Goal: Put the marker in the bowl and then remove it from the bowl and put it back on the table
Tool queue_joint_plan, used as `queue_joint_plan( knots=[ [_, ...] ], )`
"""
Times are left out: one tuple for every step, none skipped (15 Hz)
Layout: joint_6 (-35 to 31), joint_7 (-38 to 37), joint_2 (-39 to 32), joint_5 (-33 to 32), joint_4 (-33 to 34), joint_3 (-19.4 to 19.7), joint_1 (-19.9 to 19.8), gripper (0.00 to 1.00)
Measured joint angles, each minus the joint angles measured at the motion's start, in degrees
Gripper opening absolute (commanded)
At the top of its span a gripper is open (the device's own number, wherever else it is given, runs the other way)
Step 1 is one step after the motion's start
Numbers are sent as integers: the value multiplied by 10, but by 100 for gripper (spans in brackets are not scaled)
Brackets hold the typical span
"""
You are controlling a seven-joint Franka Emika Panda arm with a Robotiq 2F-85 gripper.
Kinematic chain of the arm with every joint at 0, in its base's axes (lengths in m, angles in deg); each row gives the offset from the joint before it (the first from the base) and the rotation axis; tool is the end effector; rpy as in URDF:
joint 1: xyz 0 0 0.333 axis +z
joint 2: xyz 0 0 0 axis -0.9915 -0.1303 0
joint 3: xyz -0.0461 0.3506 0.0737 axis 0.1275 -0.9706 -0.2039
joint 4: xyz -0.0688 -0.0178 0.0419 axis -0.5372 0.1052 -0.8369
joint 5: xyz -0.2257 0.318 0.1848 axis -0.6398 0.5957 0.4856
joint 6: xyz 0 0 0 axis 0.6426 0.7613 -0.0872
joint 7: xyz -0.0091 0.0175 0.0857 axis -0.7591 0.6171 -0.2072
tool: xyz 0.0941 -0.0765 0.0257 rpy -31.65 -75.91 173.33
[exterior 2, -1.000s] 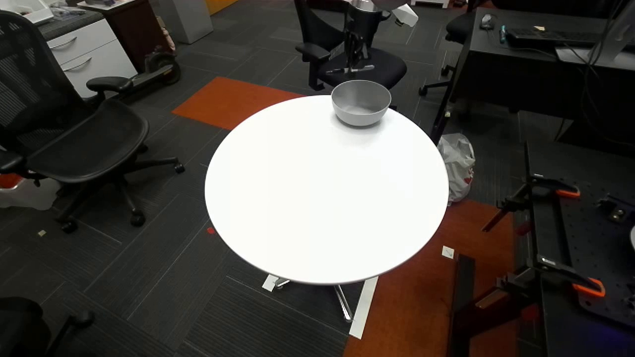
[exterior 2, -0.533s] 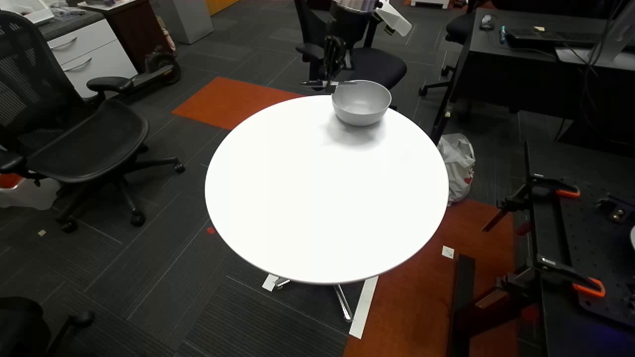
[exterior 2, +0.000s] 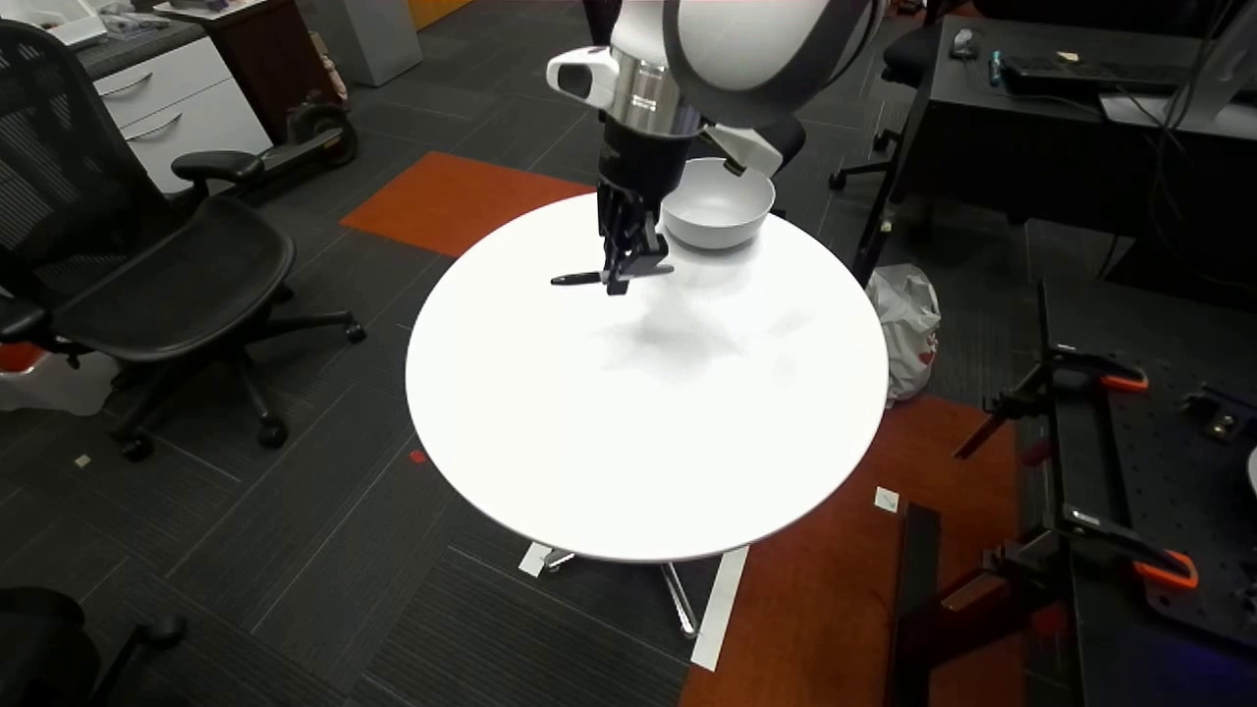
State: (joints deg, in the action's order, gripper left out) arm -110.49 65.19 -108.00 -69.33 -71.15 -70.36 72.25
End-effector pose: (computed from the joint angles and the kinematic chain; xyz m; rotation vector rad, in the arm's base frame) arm 0.6881 0.0060 0.2247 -2.8067 -1.1298 -0.3723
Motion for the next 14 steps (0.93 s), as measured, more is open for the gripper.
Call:
queue_joint_plan(
  knots=[
    [-2,0,-11,0,0,-6,3,4],
    [-3,0,-21,0,1,-13,5,4],
    [-3,0,-32,0,2,-19,6,4],
    [-3,0,-43,-1,3,-24,8,4],
    [-3,0,-54,-2,4,-26,11,4],
    [-3,0,-63,-2,6,-28,14,4],
    [-3,0,-73,-3,9,-29,18,4],
    [-3,0,-80,-3,12,-29,21,4],
    [-3,0,-87,-4,15,-29,23,33],
    [-3,0,-92,-4,18,-29,25,40],
    [-3,0,-95,-5,20,-29,26,45],
    [-3,0,-97,-6,23,-29,27,53],
    [-3,0,-99,-7,25,-29,27,60],
    [-3,0,-101,-7,27,-29,28,69]
  ],
)
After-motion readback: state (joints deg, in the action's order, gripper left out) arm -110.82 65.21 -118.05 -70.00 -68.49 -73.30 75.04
